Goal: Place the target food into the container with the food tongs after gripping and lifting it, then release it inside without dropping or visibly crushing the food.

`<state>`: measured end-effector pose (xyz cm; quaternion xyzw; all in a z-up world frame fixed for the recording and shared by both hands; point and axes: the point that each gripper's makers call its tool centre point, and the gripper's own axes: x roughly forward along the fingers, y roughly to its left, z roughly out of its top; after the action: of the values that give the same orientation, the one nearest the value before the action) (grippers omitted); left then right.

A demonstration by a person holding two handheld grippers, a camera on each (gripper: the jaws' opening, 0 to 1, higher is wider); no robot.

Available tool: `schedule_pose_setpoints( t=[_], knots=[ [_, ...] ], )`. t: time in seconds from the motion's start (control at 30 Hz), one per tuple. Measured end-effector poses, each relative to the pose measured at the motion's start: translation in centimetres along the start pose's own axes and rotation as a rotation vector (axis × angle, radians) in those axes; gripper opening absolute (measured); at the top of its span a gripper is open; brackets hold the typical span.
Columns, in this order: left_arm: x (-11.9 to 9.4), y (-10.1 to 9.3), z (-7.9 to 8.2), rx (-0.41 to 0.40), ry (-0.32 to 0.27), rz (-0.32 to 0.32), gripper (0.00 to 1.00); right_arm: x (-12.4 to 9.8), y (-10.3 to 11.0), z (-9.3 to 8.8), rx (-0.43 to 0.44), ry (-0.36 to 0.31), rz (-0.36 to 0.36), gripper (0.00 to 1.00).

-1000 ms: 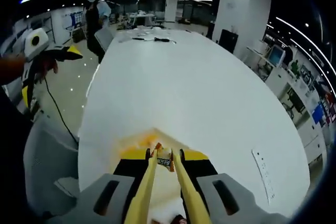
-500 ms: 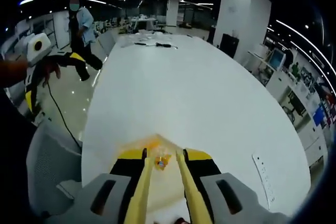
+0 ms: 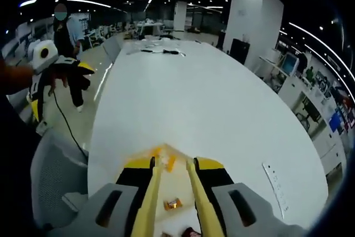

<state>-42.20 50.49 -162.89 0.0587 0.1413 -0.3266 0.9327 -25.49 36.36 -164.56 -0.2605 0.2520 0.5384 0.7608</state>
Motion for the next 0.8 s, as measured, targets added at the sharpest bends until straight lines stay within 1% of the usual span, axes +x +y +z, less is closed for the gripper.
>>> schedule_pose_setpoints(
  t=[0.07,0.23,0.3,0.43,0.63,0.8],
  knots=[
    [0.2,-0.2,0.1,0.001,-0.002,-0.005,0.99,-0.5,-0.1,-0.3,0.010,0.000,0.005,0.27],
    [0.7,-0.6,0.0,0.000,-0.005,-0.021,0.99,-2.0,-0.7,-1.4,0.011,0.012,-0.017,0.27],
    [0.9,-0.8,0.0,-0.002,-0.003,-0.029,0.99,-2.5,-1.1,-2.1,0.008,0.016,-0.017,0.27],
    [1.3,-1.0,0.0,0.000,-0.001,-0.041,0.99,-3.6,-2.1,-3.5,0.025,0.032,-0.042,0.27],
    [1.8,-1.2,0.1,0.000,0.000,-0.052,0.99,-5.2,-2.9,-5.3,0.043,0.043,-0.062,0.27],
    [2.5,-1.3,0.2,0.004,0.001,-0.058,0.99,-6.5,-3.6,-7.1,0.067,0.052,-0.088,0.27]
  ],
)
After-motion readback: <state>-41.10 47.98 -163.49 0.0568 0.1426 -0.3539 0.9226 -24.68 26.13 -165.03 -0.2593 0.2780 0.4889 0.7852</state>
